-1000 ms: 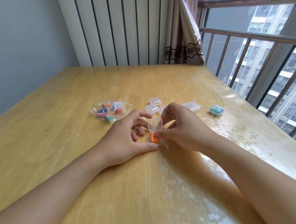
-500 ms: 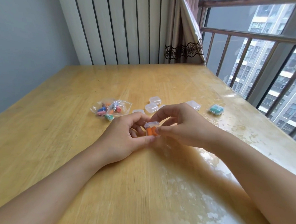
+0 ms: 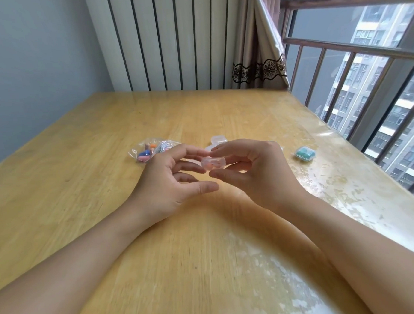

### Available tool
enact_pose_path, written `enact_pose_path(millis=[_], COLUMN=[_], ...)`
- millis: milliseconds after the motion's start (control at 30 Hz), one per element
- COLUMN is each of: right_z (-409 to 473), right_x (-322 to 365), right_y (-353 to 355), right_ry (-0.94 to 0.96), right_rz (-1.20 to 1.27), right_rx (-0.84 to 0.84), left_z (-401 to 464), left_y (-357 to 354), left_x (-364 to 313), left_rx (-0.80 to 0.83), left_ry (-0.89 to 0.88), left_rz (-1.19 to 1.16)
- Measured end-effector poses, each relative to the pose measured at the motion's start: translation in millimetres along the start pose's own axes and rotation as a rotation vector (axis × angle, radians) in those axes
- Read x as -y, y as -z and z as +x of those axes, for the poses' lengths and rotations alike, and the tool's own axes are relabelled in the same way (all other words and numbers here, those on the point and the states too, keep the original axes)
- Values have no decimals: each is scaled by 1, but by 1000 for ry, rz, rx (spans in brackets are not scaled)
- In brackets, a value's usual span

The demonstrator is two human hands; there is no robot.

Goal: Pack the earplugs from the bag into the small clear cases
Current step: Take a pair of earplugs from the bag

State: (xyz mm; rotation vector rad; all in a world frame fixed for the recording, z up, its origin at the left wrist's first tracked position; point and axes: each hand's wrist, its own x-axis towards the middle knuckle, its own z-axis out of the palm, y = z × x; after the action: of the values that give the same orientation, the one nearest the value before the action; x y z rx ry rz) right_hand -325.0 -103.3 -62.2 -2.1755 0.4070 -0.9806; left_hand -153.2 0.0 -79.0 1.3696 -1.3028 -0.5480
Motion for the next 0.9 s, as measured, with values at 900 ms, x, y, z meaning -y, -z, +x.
enact_pose_path(millis=[900], right_z=[12], right_x=[-36], right_y=[75], right_ry=[-425], right_rz=[-782], right_rx=[-11], left_z=[0], left_y=[0], left_x=[2], left_rx=[-70], left_ry=[-103], left_rz=[357])
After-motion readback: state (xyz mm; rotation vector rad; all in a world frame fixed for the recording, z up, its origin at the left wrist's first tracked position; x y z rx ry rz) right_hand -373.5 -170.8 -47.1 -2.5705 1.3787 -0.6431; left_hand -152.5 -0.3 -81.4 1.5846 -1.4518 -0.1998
